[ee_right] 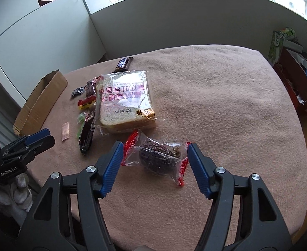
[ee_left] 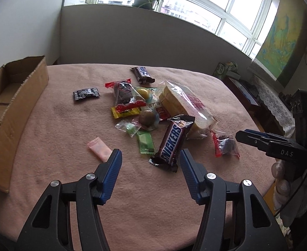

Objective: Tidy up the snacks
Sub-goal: 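Grasp the Snickers bar with the left tool while the right tool grasps the dried-fruit bag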

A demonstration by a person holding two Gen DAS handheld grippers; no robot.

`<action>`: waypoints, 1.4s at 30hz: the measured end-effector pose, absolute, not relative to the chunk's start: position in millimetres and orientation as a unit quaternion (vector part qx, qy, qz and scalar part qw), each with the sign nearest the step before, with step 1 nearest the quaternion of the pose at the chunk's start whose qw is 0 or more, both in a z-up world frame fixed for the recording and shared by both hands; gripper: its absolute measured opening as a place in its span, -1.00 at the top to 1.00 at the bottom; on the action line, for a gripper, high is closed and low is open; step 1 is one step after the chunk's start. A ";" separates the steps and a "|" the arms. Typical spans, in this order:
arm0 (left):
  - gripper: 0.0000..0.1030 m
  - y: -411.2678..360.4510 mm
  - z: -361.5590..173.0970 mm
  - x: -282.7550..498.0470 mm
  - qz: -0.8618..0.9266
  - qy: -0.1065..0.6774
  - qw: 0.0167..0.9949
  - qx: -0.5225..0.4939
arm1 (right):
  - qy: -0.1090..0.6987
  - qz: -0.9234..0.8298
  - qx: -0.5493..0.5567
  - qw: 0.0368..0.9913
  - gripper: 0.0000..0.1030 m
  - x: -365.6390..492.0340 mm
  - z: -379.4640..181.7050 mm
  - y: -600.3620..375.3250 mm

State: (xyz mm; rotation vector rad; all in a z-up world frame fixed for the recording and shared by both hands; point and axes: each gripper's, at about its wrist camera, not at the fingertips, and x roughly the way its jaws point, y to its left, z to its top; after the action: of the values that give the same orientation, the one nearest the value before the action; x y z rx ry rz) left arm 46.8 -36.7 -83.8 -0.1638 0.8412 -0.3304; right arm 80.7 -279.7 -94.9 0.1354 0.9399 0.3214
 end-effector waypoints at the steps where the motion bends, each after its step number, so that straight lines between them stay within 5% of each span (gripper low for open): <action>1: -0.10 -39.1 -85.5 49.6 -0.165 0.409 0.894 -0.081 | 0.455 0.158 0.069 0.874 -0.29 85.9 -97.1 -281.9; 6: -0.10 -52.1 -90.6 60.8 -0.187 0.422 0.885 -0.061 | 0.489 0.190 0.103 0.845 -0.09 108.5 -114.4 -292.0; 19: -0.02 -69.4 -100.2 97.7 -0.242 0.462 0.853 -0.017 | 0.536 0.243 0.120 0.799 -0.09 135.2 -136.1 -299.8; 29: 0.38 -84.1 -109.3 91.8 -0.271 0.479 0.835 -0.011 | 0.552 0.261 0.079 0.788 -0.09 123.0 -135.7 -283.5; 35: 0.38 -90.0 -111.4 91.7 -0.270 0.481 0.834 0.005 | 0.554 0.268 0.047 0.787 -0.09 107.3 -135.4 -273.5; 38: 0.38 -88.6 -115.5 98.4 -0.260 0.487 0.834 0.000 | 0.548 0.273 0.008 0.790 -0.12 99.7 -132.9 -265.8; 42: 0.39 -93.6 -117.2 98.6 -0.258 0.485 0.835 0.005 | 0.551 0.285 -0.031 0.784 -0.47 92.0 -133.7 -258.4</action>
State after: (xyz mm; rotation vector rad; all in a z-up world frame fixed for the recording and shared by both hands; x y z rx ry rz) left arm 98.6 -93.6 -117.2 0.0106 1.0279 -0.5462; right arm 92.0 -258.4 -133.7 -0.0665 1.1879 0.6141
